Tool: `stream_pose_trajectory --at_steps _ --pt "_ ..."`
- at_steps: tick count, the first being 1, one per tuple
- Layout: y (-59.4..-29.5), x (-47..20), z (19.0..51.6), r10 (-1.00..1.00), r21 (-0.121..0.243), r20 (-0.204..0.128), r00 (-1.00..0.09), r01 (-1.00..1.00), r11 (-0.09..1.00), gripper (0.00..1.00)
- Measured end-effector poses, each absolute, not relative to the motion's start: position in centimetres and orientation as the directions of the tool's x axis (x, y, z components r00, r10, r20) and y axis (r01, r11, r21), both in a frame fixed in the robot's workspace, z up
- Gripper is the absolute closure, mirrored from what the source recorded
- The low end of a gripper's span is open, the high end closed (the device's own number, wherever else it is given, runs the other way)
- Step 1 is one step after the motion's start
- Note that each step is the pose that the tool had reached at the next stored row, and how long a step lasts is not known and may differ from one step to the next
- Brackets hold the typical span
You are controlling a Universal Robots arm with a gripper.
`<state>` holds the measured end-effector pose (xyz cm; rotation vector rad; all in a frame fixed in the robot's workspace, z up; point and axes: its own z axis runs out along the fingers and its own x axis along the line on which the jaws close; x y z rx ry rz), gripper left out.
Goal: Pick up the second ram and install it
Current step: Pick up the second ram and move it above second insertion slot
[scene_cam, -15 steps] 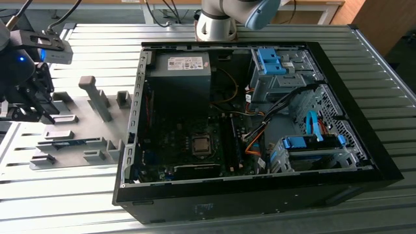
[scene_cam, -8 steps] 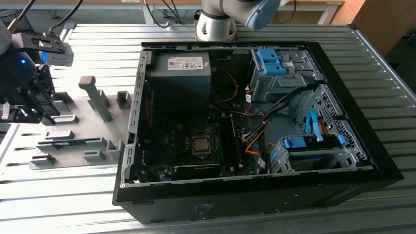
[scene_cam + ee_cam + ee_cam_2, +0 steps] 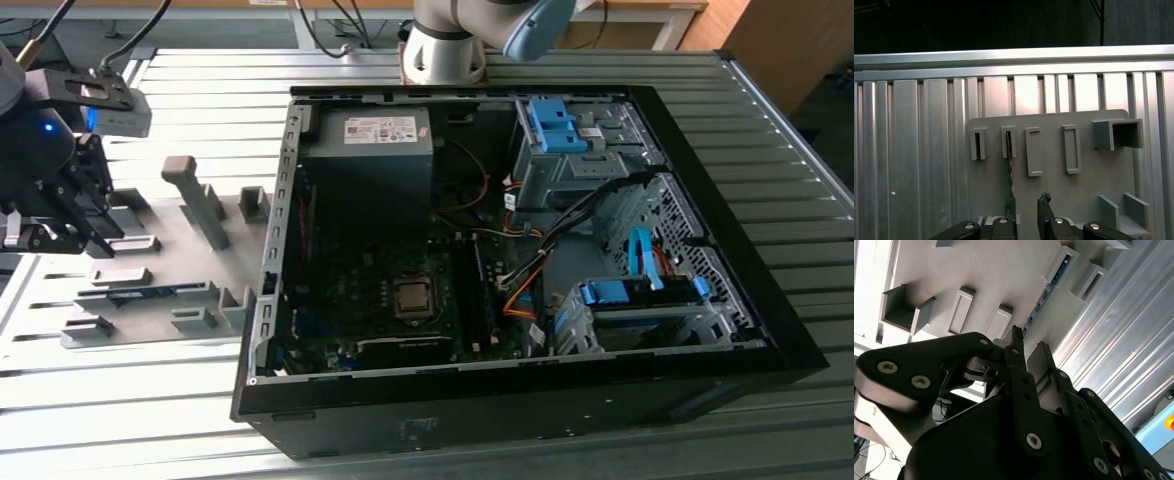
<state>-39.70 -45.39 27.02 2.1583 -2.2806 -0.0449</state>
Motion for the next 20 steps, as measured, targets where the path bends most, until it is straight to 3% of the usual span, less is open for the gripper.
stream_pose_trajectory --at_steps 20 --pt "-46.4 -39.7 24.8 -0.999 0.022 -0.019 -0.046 -0.999 0.046 0.69"
